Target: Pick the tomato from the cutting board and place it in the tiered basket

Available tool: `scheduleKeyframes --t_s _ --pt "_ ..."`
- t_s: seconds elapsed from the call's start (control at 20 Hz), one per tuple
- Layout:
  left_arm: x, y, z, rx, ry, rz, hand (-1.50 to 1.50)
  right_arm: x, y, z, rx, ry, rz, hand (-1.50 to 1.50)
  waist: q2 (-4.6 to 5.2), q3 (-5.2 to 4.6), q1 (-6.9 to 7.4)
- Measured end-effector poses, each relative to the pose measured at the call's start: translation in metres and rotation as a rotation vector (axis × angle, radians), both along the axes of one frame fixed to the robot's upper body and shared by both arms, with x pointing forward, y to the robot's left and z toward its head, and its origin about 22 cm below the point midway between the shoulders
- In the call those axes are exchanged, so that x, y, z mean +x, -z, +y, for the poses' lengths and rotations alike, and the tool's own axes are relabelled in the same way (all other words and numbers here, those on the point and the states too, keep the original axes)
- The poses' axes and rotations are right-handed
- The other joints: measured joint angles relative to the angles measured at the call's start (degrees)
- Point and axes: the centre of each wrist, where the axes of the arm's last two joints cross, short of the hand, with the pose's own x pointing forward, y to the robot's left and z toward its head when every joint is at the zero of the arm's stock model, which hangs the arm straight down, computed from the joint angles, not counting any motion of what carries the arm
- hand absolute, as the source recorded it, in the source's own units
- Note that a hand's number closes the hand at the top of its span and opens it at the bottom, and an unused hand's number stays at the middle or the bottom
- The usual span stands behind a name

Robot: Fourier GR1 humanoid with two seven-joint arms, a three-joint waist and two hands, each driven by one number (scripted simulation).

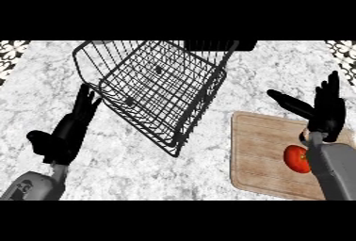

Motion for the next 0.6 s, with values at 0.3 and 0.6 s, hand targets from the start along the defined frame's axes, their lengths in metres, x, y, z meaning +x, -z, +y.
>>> scheduleKeyframes --t_s 0.3,0.6 --pt "-0.008 0.021 -0.013 -0.035 0.050 -0.004 0.00 -0.004 0.009 0.024 -0.126 0.120 -0.073 -1.50 -0.59 0.12 -0.32" --pt "-0.014 0.027 -0.015 -0.045 0.058 -0.013 0.00 -0.010 -0.003 -0.004 -0.344 0.083 0.131 -1.50 -1.12 -0.34 -1.29"
